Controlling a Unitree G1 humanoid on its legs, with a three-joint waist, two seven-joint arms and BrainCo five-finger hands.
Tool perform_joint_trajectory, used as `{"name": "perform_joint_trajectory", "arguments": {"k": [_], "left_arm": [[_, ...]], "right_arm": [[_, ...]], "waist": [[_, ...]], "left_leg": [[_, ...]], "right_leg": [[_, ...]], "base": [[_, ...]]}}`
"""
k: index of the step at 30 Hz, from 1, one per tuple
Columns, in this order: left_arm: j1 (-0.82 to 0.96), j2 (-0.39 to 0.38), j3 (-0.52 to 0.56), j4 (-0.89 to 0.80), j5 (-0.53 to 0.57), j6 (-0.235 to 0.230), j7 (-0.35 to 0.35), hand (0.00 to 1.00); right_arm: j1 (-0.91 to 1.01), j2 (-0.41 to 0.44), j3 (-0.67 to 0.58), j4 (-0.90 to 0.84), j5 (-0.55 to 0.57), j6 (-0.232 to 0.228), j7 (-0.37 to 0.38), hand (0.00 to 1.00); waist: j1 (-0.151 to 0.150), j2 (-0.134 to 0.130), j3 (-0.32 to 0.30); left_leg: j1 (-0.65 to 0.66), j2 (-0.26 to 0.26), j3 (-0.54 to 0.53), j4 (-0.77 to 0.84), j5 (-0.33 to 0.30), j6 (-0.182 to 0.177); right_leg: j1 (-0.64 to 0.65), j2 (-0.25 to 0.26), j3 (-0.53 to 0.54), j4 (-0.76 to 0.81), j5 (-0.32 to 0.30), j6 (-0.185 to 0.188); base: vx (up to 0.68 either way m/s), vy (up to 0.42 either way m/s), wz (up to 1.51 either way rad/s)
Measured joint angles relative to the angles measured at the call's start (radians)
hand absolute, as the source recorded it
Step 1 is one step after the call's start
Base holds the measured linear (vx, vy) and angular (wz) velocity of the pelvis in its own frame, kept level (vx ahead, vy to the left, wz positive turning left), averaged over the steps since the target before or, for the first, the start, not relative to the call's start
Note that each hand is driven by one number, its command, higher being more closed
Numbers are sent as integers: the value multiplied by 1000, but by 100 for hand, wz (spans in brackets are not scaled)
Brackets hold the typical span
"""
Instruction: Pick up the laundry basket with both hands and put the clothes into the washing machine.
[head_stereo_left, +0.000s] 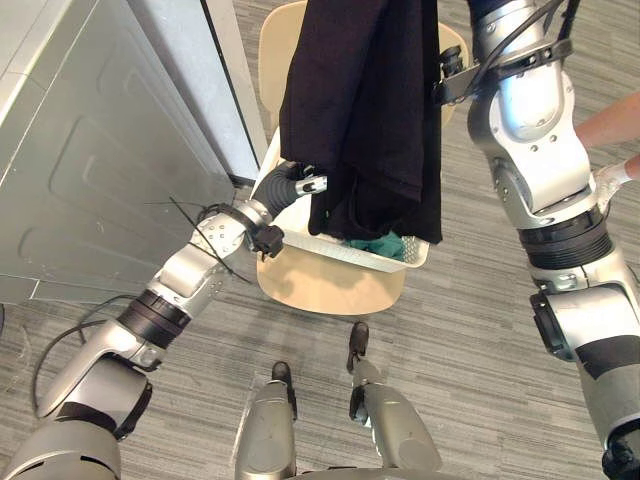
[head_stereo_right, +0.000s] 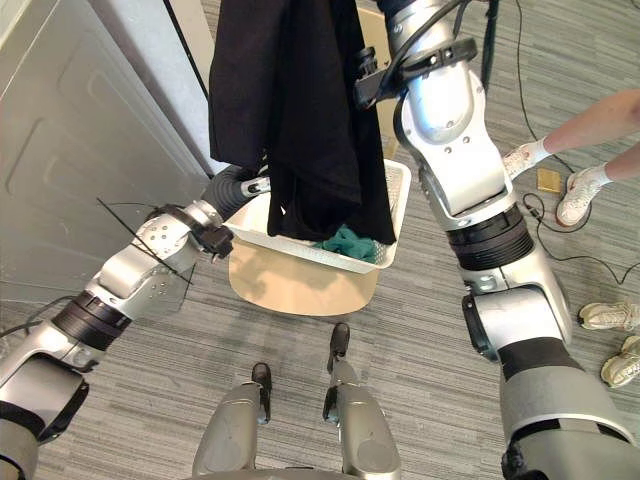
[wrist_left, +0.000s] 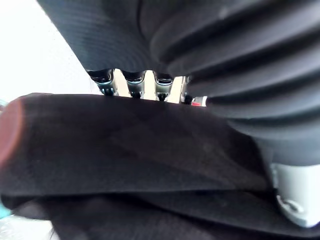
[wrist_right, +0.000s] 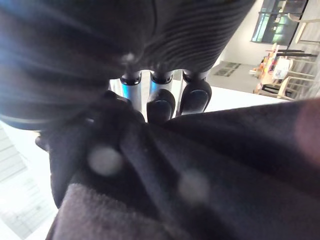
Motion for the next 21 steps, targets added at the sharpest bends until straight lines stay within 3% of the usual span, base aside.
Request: {"name": "perform_joint_trajectory", "arguments": {"k": [3, 9, 14, 21], "left_arm": [[71, 35, 8, -55, -18, 0, -32, 0], [110, 8, 39, -77, -16, -2, -24, 0], [90, -141, 123, -59, 25, -24, 66, 0], [-19, -253, 125, -27, 120, -29, 144, 0]], "right_arm": [[-1, -25, -4, -4, 0, -4, 1, 100], [5, -23, -11, -17, 0, -4, 1, 100], [19, 13, -51, -45, 0, -7, 0, 100], [33, 72, -53, -45, 1, -7, -1, 100]], "waist": [[7, 11, 5], [9, 17, 6], [12, 19, 6], [24, 21, 4]], "left_leg": [[0, -1, 4, -6, 1, 0], [0, -2, 3, -12, 1, -1], [0, -2, 1, -14, 1, -1], [0, -4, -1, -13, 1, -1]], "right_leg": [[-1, -1, -6, -1, -1, 1], [-2, 0, -11, -2, -1, 0], [-2, -1, -18, -2, -1, 0], [-2, -4, -24, -1, -1, 0]], "base": [[-28, 107, 3], [-22, 93, 1], [-20, 97, 1], [-20, 100, 1]]}}
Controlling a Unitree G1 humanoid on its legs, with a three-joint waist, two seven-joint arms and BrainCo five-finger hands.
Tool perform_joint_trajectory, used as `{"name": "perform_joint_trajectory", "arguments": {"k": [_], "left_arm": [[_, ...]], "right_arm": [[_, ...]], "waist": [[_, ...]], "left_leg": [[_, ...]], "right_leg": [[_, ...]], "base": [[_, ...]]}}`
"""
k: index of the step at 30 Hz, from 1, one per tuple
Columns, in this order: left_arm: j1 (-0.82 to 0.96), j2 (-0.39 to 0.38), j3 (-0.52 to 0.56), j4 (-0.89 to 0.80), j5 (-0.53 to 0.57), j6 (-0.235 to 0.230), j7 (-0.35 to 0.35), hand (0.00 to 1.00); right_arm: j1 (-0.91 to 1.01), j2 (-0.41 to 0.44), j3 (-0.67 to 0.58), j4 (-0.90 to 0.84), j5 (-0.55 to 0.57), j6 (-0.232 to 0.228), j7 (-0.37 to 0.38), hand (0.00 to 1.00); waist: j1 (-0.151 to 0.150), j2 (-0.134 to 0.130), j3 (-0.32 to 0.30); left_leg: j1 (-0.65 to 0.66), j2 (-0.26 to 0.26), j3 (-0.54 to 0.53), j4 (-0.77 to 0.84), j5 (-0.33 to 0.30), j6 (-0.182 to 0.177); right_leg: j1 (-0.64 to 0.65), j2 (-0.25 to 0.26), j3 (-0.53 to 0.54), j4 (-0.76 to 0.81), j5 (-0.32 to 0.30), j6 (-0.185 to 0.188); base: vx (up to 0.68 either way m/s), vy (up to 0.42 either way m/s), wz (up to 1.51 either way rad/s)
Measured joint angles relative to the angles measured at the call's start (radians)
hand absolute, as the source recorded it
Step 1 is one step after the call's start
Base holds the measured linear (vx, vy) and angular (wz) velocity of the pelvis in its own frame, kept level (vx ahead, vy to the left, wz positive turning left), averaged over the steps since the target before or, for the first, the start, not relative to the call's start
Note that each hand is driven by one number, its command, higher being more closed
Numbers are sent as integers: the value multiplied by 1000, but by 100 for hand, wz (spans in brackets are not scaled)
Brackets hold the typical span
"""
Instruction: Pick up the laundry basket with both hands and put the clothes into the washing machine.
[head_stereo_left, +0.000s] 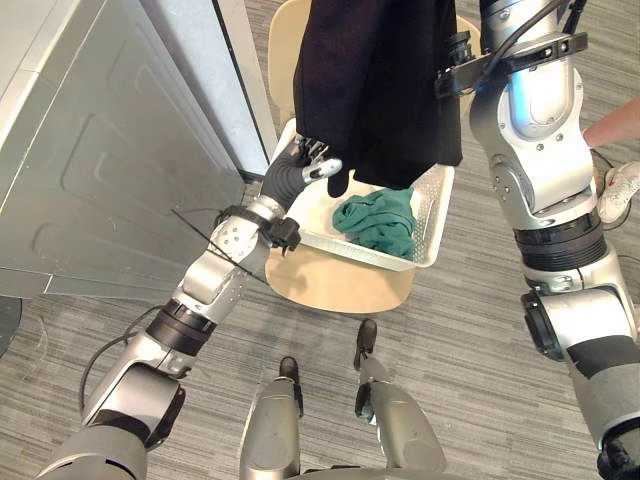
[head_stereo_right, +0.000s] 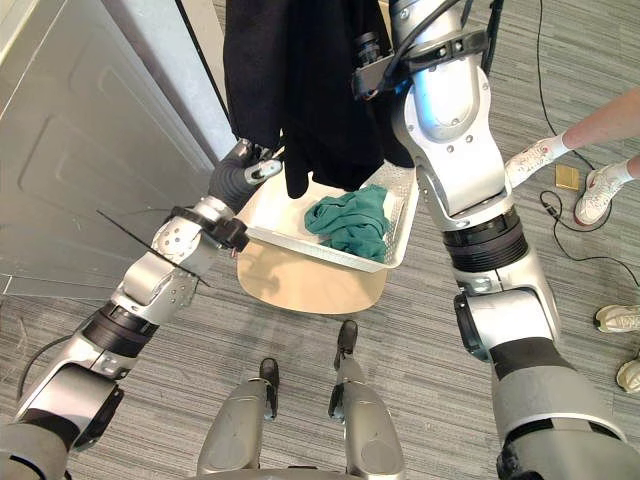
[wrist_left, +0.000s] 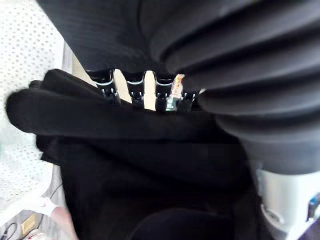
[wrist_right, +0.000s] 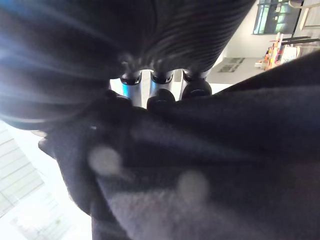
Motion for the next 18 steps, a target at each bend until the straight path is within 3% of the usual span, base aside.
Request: {"name": "perform_joint_trajectory", "arguments": {"k": [11, 18], "left_arm": [[-144, -39, -2, 55, 297, -16, 54, 0], [-187, -25, -90, 62, 221, -16, 12, 0]], "right_arm": [[21, 50, 13, 2, 52, -2, 9, 100], [17, 68, 69, 7, 135, -2, 48, 100]], "waist": [[-1, 1, 0], [-2, 3, 1]], "left_leg": [[-4, -14, 0, 17, 0, 1], [-22, -13, 0, 56, -13, 20]], "right_leg": [[0, -12, 1, 8, -1, -3], [-2, -10, 2, 18, 4, -10]], "base": [[-27, 108, 0], [-57, 105, 0]]}}
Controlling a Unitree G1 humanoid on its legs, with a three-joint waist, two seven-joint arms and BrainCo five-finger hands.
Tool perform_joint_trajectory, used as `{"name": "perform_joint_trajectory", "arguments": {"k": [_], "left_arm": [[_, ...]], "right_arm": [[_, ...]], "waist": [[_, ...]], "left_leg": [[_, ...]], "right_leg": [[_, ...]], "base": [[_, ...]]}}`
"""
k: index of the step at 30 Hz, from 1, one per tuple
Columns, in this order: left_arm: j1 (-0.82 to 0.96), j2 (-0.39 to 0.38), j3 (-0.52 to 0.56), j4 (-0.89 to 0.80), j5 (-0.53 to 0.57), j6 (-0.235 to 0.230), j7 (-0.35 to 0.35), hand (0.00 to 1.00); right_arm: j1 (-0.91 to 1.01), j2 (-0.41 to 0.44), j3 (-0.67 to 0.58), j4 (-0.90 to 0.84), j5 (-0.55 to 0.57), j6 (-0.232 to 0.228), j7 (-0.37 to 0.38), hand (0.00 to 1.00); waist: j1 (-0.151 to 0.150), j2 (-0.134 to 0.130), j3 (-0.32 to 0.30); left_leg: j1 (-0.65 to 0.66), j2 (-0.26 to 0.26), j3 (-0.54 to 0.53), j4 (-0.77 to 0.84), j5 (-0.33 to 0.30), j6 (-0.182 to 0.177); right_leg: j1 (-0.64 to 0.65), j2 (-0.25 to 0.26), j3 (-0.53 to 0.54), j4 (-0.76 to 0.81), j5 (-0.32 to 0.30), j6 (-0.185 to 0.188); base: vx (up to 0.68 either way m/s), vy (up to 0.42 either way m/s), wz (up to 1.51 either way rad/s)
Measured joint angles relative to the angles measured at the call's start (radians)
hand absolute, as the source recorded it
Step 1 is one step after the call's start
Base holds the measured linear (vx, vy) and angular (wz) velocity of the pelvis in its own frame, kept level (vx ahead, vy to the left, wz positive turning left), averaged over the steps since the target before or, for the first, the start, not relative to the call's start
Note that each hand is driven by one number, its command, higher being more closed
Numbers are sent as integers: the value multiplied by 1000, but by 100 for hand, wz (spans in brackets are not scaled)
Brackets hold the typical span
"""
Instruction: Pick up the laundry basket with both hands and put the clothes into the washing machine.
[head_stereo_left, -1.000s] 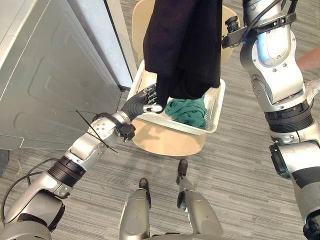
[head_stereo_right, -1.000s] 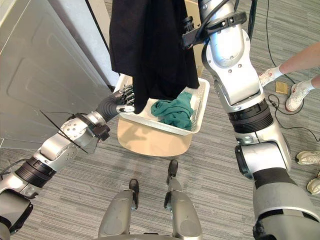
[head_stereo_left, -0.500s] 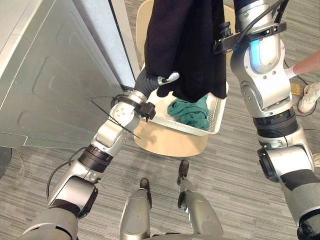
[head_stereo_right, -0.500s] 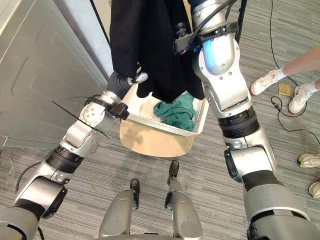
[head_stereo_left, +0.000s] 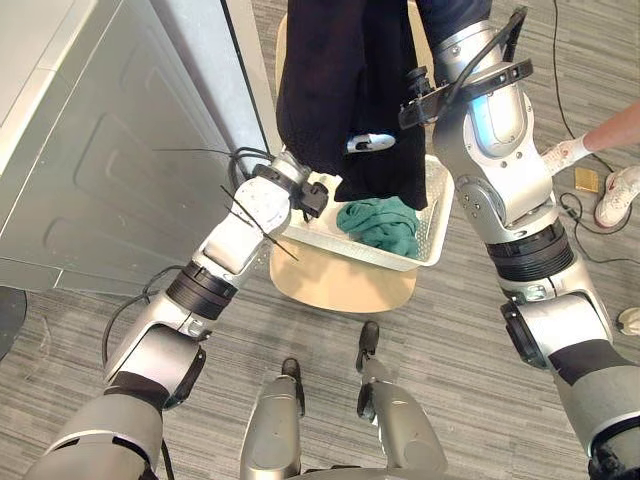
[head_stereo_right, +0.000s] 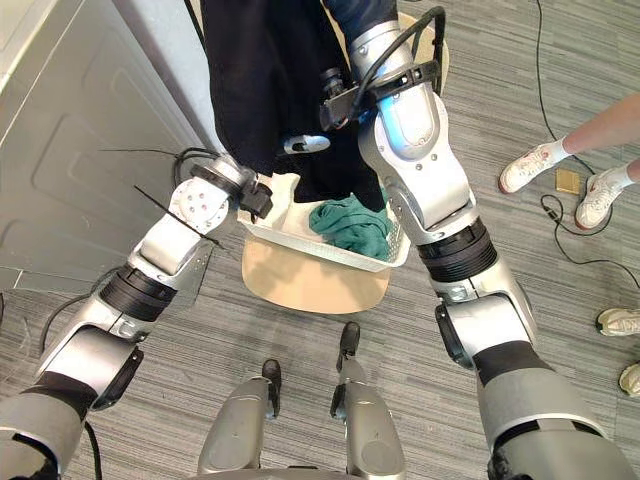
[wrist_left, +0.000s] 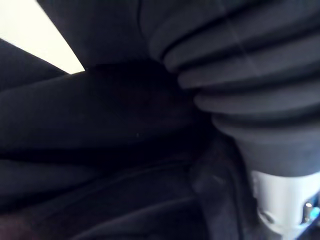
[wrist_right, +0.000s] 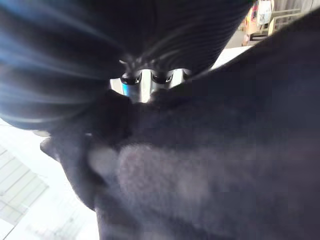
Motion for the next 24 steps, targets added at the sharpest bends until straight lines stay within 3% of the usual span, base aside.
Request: {"name": "perform_joint_trajectory", "arguments": {"k": [5, 11, 13, 16, 17, 24], "left_arm": [[0, 5, -89, -7, -120, 5, -76, 0], [0, -6, -109, -22, -144, 6, -76, 0], [8, -14, -106, -23, -142, 3, -71, 0], [23, -41, -93, 5, -130, 3, -35, 0], [25, -67, -63, 32, -109, 3, -9, 100], [25, -141, 98, 113, -63, -3, 131, 100]], "right_arm": [[-44, 42, 44, 43, 35, 1, 13, 100], [-90, 91, 59, 53, 43, 1, 11, 100], [-92, 114, 59, 53, 43, 0, 11, 100], [-92, 116, 64, 53, 43, 0, 6, 100], [-92, 117, 64, 53, 41, 0, -5, 100], [-65, 134, 43, 53, 30, -20, -39, 100]], "waist": [[-1, 0, 0], [0, 1, 0], [0, 1, 0], [0, 2, 1], [0, 2, 1], [-11, 2, 1]], "left_leg": [[-37, 2, 3, 36, -6, 3], [-44, 12, 3, 48, -8, -1], [-48, 17, 4, 44, -9, -3], [-51, 19, 2, 41, -7, -6], [-50, 20, 1, 39, -6, -8], [-32, 18, 3, 9, -1, -15]], "right_leg": [[-22, 1, 3, 2, 9, -12], [-25, 10, 4, 0, 15, -22], [-30, 12, 0, -2, 0, -40], [-32, 16, -5, -6, 1, -41], [-32, 17, -6, -6, 2, -41], [-33, 17, -2, -7, 10, -32]], "base": [[-85, 108, -3], [-65, 77, -2], [-77, 75, 0], [-44, 68, 0], [-17, 70, 0], [5, 94, -3]]}}
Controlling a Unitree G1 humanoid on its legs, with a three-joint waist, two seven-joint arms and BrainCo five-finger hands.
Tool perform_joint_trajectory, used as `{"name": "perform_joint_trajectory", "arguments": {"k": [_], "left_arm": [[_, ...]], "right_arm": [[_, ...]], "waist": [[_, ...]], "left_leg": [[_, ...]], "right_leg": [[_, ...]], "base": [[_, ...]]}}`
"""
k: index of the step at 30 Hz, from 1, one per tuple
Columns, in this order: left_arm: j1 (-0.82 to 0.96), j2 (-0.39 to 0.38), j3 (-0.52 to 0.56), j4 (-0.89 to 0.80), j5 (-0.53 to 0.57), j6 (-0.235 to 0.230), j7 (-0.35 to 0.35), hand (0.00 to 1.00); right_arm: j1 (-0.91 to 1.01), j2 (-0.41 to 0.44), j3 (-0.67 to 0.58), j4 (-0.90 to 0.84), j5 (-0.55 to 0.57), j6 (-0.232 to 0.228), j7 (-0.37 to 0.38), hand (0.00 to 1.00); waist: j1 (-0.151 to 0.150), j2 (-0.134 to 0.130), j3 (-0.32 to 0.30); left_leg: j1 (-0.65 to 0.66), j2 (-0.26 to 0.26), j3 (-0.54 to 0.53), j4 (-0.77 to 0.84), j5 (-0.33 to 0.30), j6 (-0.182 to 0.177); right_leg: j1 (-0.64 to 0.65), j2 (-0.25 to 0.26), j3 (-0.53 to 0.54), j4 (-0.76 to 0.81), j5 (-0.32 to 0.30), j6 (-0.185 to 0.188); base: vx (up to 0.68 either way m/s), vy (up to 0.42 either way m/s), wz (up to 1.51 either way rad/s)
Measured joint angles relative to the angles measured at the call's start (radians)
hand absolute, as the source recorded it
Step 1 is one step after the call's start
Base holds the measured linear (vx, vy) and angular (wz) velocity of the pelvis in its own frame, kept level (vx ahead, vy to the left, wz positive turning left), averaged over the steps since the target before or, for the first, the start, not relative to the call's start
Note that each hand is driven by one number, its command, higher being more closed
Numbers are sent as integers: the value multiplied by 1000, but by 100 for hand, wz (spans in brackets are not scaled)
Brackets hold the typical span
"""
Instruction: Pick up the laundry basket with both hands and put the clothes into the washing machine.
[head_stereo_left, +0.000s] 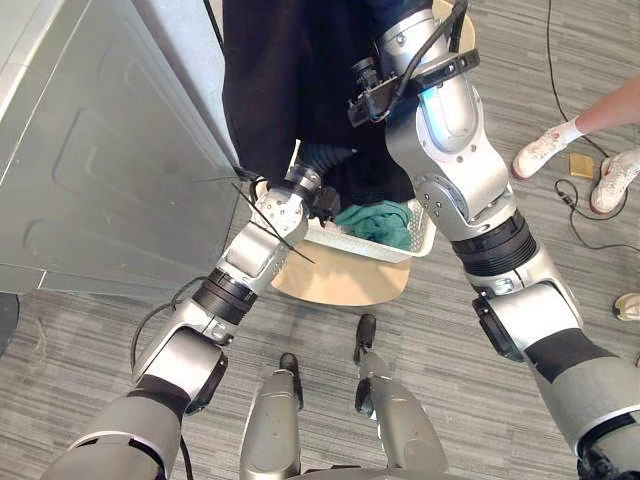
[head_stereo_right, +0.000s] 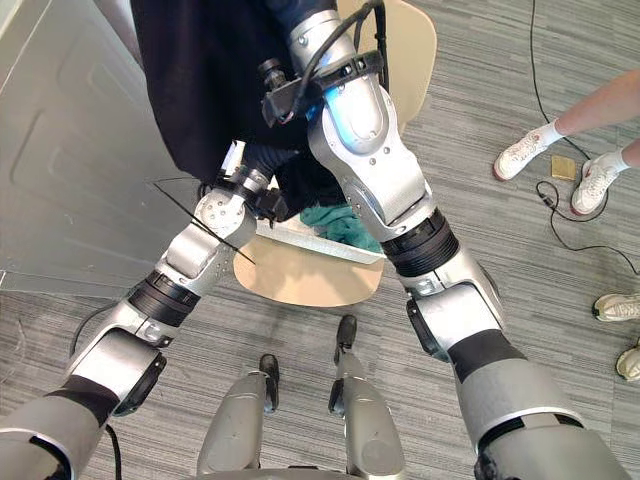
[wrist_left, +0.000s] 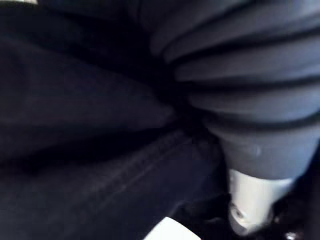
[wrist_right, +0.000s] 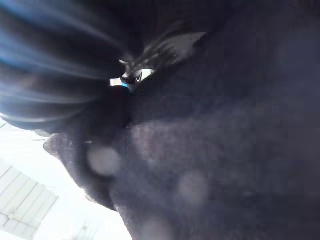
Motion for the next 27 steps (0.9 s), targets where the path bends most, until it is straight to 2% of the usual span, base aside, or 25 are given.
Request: {"name": "perform_joint_trajectory", "arguments": {"k": [11, 12, 21, 27], "left_arm": [[38, -82, 138, 15, 64, -23, 115, 100], [48, -88, 152, 15, 82, -24, 128, 100], [92, -110, 235, -39, 160, -26, 168, 100], [277, -113, 368, -200, 156, -25, 168, 100]], "right_arm": [[104, -3, -46, 0, -8, -16, -37, 100], [120, -3, -46, 0, -8, -16, -37, 0], [177, -22, -112, -5, -11, -16, -36, 0], [393, -86, -274, -103, -90, -10, -31, 0]], "waist": [[13, 0, 0], [13, 0, 0], [14, -1, 0], [16, 0, -1]], "left_leg": [[16, 2, 1, -14, 1, -1], [16, 2, 1, -14, 1, -1], [19, 5, 14, -16, 1, -1], [72, 7, 29, -40, 1, -1]], "right_leg": [[7, -4, 3, 0, 0, 1], [7, -4, 2, 0, -1, 2], [10, -3, 5, 1, -3, 10], [42, 0, 18, 1, -12, 22]], "base": [[-18, 113, -1], [-35, 98, 1], [-32, 103, -1], [8, 101, -6]]}}
